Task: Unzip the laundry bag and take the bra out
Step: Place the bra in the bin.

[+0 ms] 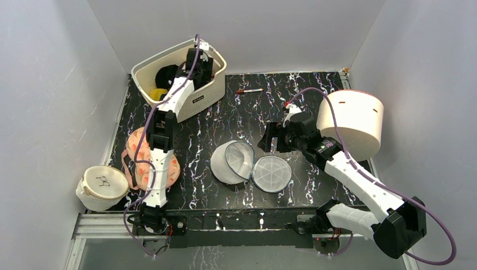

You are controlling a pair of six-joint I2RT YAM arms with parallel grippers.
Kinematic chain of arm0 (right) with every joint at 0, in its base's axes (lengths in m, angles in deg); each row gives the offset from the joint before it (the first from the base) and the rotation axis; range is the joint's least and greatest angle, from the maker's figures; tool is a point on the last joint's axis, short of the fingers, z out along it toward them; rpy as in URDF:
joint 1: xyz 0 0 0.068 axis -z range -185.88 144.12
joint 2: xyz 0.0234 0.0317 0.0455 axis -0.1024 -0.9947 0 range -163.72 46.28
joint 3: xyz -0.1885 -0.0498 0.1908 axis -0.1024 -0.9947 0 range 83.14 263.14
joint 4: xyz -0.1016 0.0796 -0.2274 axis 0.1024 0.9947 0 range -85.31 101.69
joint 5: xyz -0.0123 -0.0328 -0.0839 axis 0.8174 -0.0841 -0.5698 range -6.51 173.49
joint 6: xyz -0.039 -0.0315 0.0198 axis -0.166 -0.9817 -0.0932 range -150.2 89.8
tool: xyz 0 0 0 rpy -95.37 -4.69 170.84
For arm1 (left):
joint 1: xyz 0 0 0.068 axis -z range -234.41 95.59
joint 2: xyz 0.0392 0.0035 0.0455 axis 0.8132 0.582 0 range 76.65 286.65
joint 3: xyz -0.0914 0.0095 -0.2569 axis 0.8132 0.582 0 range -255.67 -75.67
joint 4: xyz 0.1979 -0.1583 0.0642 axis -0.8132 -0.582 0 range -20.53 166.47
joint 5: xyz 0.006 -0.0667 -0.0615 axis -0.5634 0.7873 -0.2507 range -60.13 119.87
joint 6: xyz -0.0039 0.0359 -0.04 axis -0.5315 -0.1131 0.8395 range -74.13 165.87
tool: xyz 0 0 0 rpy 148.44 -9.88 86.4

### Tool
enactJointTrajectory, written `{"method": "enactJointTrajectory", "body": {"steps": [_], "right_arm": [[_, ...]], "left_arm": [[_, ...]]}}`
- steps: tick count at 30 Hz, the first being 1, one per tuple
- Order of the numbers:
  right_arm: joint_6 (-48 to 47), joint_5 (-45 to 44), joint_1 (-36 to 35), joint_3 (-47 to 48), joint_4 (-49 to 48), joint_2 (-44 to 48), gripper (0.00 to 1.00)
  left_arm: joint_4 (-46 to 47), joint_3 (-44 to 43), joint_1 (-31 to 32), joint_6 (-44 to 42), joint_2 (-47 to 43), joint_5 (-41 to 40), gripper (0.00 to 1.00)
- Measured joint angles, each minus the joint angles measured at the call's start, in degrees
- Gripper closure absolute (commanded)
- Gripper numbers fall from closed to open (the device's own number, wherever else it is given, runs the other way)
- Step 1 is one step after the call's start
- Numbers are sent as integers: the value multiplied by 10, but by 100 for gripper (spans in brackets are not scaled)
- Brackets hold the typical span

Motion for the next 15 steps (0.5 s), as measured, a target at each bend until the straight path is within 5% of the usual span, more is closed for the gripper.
{"method": "enactJointTrajectory", "body": {"steps": [1, 2, 3, 8, 11, 15], "right_arm": [[-1, -1, 0, 0, 0, 3, 11], [-2, -1, 0, 0, 0, 4, 11], [-3, -2, 0, 0, 0, 5, 11], [-9, -2, 0, 0, -3, 3, 11], [-13, 0, 0, 0, -7, 3, 11], [-16, 0, 0, -6, -16, 10, 11]], "left_arm": [[-13, 4, 0, 9, -14, 6, 25], [-24, 11, 0, 16, -30, 11, 4], [-50, 31, 0, 33, -75, 24, 2], [-68, 183, -1, 115, -290, 83, 2], [-42, 385, -2, 163, -458, 140, 2], [-5, 547, -3, 214, -592, 219, 2]]}}
